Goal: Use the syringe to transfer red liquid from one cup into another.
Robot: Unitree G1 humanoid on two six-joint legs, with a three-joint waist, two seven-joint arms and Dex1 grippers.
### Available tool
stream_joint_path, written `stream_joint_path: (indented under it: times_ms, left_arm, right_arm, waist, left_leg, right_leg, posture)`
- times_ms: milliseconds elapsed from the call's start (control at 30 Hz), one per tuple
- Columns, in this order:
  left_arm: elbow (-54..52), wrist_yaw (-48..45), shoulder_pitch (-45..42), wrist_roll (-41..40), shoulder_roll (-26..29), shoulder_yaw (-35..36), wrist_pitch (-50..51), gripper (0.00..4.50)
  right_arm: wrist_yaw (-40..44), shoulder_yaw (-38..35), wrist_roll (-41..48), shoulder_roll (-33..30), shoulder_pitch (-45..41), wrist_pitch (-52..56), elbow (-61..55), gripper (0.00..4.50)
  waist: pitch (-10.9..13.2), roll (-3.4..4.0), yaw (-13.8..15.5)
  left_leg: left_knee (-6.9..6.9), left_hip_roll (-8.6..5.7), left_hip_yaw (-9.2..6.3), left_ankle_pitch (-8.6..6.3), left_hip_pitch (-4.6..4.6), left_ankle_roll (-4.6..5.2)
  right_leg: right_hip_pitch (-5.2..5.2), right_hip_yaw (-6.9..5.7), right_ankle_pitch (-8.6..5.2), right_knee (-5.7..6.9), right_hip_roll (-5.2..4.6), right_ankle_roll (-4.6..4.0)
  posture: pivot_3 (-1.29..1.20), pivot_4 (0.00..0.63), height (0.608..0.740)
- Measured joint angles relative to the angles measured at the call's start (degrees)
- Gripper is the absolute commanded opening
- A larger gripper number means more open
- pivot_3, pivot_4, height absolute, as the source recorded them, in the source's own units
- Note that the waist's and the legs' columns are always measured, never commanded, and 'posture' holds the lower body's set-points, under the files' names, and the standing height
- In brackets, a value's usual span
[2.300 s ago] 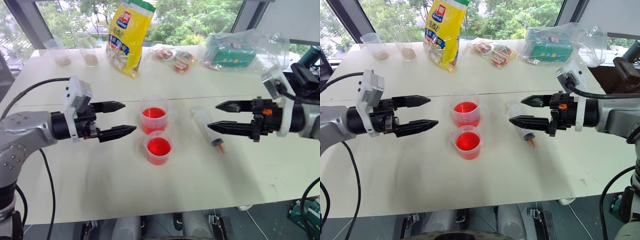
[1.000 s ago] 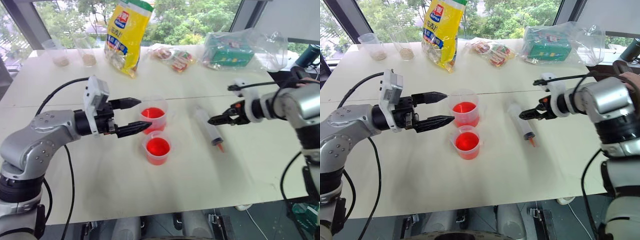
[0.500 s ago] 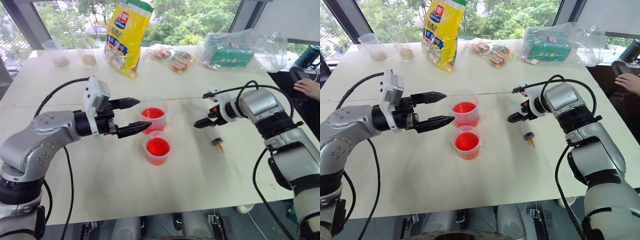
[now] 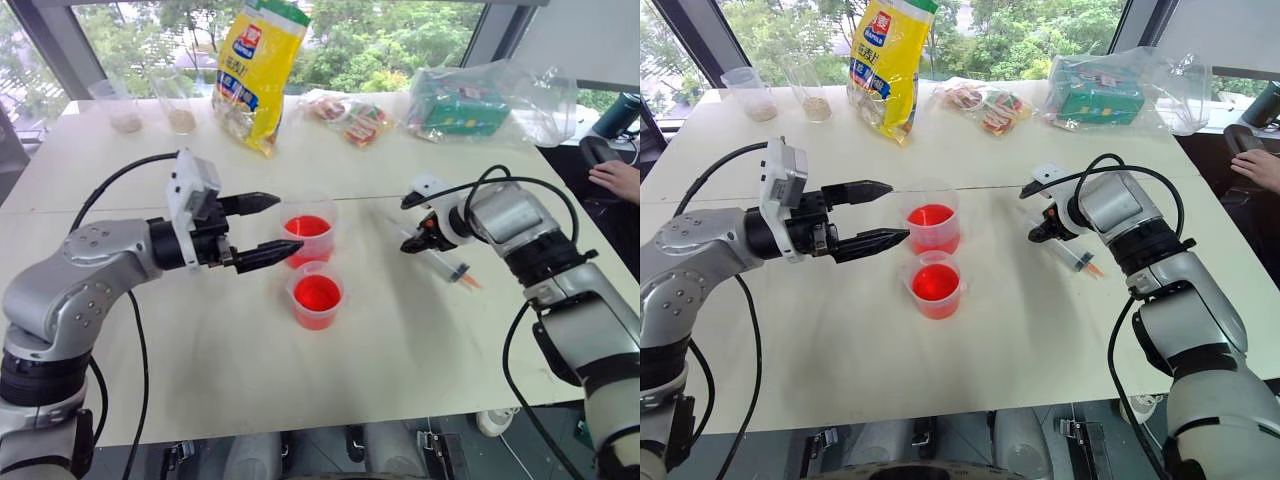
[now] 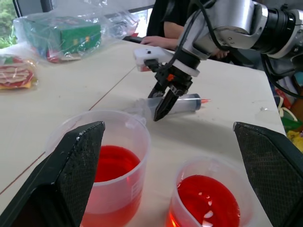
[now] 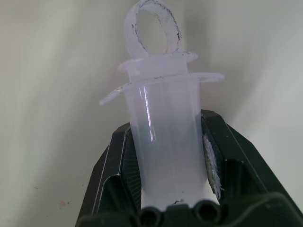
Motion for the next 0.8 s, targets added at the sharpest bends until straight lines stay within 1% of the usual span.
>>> stream_joint_path:
  times_ms: [67,133,233,267,333,433,533,667,800]
  left_arm:
    - [0.7,-0.8,-0.6,0.6,0.3,0.0,-0.2,4.5]
    - [1.8,-1.4,-1.2,1.0,0.6,0.1,-0.4,4.5]
    - [3.0,-2.2,-1.7,1.6,1.2,0.2,-0.5,4.5]
    - [4.0,-2.4,-2.3,1.7,1.2,0.3,-0.5,4.5]
    - [6.3,-3.0,-4.3,2.4,1.6,0.2,-0.7,4.5]
    - [9.1,-4.3,-6.6,3.0,2.7,0.5,-1.2,4.5]
    - [11.2,-4.8,-8.3,3.1,3.1,0.7,-1.2,4.5]
    - [12.5,-6.4,-8.4,3.9,4.2,1.2,-1.4,4.5]
    - [12.5,-6.9,-8.5,4.1,4.4,1.2,-1.3,4.5]
  right_arm:
    - [-0.8,-2.1,0.2,-0.3,1.4,0.4,-2.3,1.37]
    - [-1.4,-5.9,1.3,-0.5,2.8,-0.4,-5.6,1.37]
    - [-2.3,-13.7,5.0,-0.4,3.5,-1.3,-13.1,1.37]
    - [-2.8,-18.2,7.3,0.7,3.5,-2.6,-15.9,1.37]
    - [-3.6,-25.9,12.3,5.3,3.2,-6.5,-21.5,1.37]
    - [-6.0,-31.5,18.4,13.6,1.4,-12.2,-27.2,1.37]
    - [-9.0,-33.8,22.4,20.6,-0.1,-16.1,-27.3,1.37]
    - [-11.7,-34.8,24.4,28.8,-1.0,-23.8,-22.7,1.37]
    - [-12.2,-34.3,24.0,33.7,0.6,-33.3,-16.7,1.37]
  waist:
    - [0.0,0.01,0.0]
    - [0.0,0.06,0.0]
    - [0.1,0.09,-0.2]
    - [0.1,0.09,-0.2]
    - [0.1,0.09,-0.3]
    - [0.1,0.09,-0.4]
    - [0.1,0.09,-0.2]
    - [0.1,0.09,-0.2]
    - [0.1,0.09,-0.2]
  left_leg:
    - [0.0,0.0,0.01,0.0,-0.04,0.0]
    - [-0.01,-0.01,0.03,0.0,-0.1,0.01]
    - [-0.04,0.01,0.04,0.0,-0.12,0.0]
    - [-0.05,0.02,0.03,0.0,-0.13,0.0]
    - [-0.05,0.01,0.03,0.01,-0.11,-0.02]
    - [-0.07,0.04,0.02,0.03,-0.07,-0.06]
    - [-0.06,0.06,0.02,0.04,-0.08,-0.07]
    - [-0.05,0.03,0.04,0.03,-0.1,-0.06]
    - [-0.06,0.02,0.03,0.04,-0.1,-0.07]
  right_leg:
    - [-0.04,0.01,0.0,-0.01,-0.01,0.0]
    - [-0.12,0.01,0.01,-0.01,-0.02,0.01]
    - [-0.19,0.02,0.02,0.02,0.01,0.04]
    - [-0.21,0.01,0.02,0.03,0.04,0.04]
    - [-0.21,0.0,0.02,0.08,0.13,0.04]
    - [-0.22,0.0,0.02,0.16,0.16,0.04]
    - [-0.21,0.0,0.02,0.18,0.07,0.04]
    - [-0.19,0.01,0.02,0.13,-0.01,0.03]
    - [-0.18,0.0,0.02,0.14,-0.01,0.03]
  posture:
    - [0.0,0.15,0.74]
    - [0.0,0.15,0.74]
    - [0.0,0.15,0.74]
    - [0.0,0.15,0.74]
    - [0.0,0.15,0.74]
    - [0.0,0.15,0.74]
    - [0.0,0.15,0.74]
    - [0.0,0.15,0.74]
    - [0.0,0.15,0.74]
